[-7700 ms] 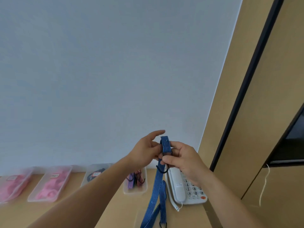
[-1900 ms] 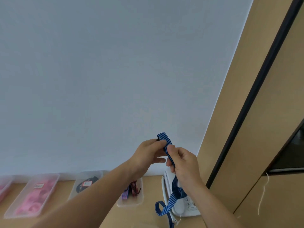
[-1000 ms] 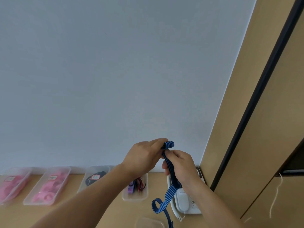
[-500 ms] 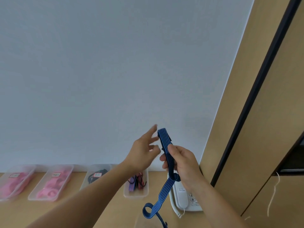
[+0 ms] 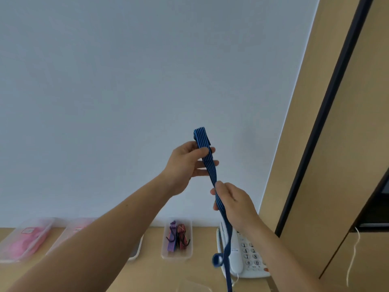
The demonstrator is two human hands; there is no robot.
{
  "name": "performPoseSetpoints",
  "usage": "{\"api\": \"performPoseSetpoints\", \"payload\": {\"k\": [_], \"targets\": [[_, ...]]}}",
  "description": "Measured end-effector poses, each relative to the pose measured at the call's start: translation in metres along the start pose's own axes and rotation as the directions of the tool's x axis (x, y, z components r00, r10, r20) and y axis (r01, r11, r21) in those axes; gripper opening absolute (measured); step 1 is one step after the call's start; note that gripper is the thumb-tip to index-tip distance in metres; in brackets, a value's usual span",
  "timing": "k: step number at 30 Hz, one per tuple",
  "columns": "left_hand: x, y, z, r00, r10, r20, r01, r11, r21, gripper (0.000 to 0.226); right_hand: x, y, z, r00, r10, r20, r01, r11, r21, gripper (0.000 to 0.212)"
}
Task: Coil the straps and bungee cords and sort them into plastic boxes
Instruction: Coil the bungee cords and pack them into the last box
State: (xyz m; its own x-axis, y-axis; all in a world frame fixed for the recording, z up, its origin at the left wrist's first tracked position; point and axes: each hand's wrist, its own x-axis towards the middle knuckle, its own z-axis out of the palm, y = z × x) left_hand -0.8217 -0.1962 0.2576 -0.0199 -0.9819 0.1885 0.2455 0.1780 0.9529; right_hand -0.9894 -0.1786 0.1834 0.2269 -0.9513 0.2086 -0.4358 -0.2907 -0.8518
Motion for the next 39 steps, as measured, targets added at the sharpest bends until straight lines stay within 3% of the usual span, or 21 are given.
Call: {"api": "performPoseSetpoints", "payload": {"k": [2, 3, 7, 9, 12, 14, 18, 22, 24, 26, 28, 32, 35, 39], "targets": [[0.006, 0.014, 0.003, 0.998, 0.03, -0.058, -0.031, 0.999, -0.028, 0.014, -0.002, -0.003, -0.002, 0.996, -0.07, -0.055, 0.057, 0.978, -0.202, 0.03], [0.008, 0.019, 0.006, 0.998, 0.03, -0.063, -0.032, 0.999, -0.031, 0.014, -0.004, -0.004, -0.002, 0.996, -0.065, -0.058, 0.052, 0.978, -0.202, 0.023], [0.001, 0.022, 0.019, 0.993, -0.039, 0.109, 0.039, 0.999, 0.001, 0.019, -0.005, -0.013, -0.003, 0.992, 0.002, -0.126, 0.018, 0.988, 0.154, 0.015], [-0.004, 0.018, 0.024, 0.977, -0.065, 0.203, 0.064, 0.998, 0.012, 0.022, -0.002, -0.02, -0.006, 0.986, 0.019, -0.165, 0.036, 0.947, 0.32, 0.016], [-0.007, 0.013, 0.026, 0.967, -0.069, 0.247, 0.064, 0.998, 0.028, 0.02, -0.003, -0.025, -0.01, 0.995, 0.014, -0.103, 0.041, 0.857, 0.514, 0.018], [-0.008, 0.011, 0.023, 0.97, -0.062, 0.236, 0.051, 0.997, 0.051, 0.019, -0.008, -0.025, -0.013, 0.997, 0.011, -0.077, 0.03, 0.857, 0.515, 0.026], [-0.009, -0.001, 0.016, 0.994, 0.014, 0.113, -0.049, 0.947, 0.316, 0.019, -0.009, -0.026, -0.009, 0.996, 0.04, -0.085, 0.004, 0.885, 0.465, 0.03], [-0.012, -0.019, 0.008, 0.994, 0.103, 0.032, -0.106, 0.894, 0.436, 0.017, -0.009, -0.029, -0.008, 0.995, 0.071, -0.066, -0.032, 0.883, 0.468, 0.037], [-0.016, -0.027, 0.006, 0.981, 0.185, 0.054, -0.184, 0.817, 0.547, 0.021, -0.011, -0.028, -0.007, 0.994, 0.099, -0.053, -0.062, 0.875, 0.481, 0.039], [-0.021, -0.038, 0.003, 0.94, 0.308, 0.148, -0.313, 0.601, 0.736, 0.025, -0.012, -0.027, -0.005, 0.99, 0.139, -0.036, -0.101, 0.855, 0.508, 0.044], [-0.026, -0.047, -0.002, 0.861, 0.436, 0.261, -0.428, 0.346, 0.835, 0.027, -0.014, -0.026, -0.002, 0.984, 0.179, -0.023, -0.14, 0.836, 0.531, 0.054], [-0.031, -0.051, -0.014, 0.655, 0.631, 0.417, -0.581, 0.068, 0.811, 0.031, -0.016, -0.025, 0.001, 0.98, 0.199, 0.013, -0.171, 0.803, 0.571, 0.067], [-0.028, -0.056, -0.017, 0.523, 0.661, 0.538, -0.686, -0.048, 0.726, 0.034, -0.017, -0.023, 0.003, 0.985, 0.166, 0.04, -0.154, 0.762, 0.629, 0.076], [-0.024, -0.064, -0.018, 0.545, 0.611, 0.574, -0.675, -0.086, 0.733, 0.066, -0.018, -0.021, 0.005, 0.99, 0.142, -0.001, -0.116, 0.815, 0.567, 0.076]]}}
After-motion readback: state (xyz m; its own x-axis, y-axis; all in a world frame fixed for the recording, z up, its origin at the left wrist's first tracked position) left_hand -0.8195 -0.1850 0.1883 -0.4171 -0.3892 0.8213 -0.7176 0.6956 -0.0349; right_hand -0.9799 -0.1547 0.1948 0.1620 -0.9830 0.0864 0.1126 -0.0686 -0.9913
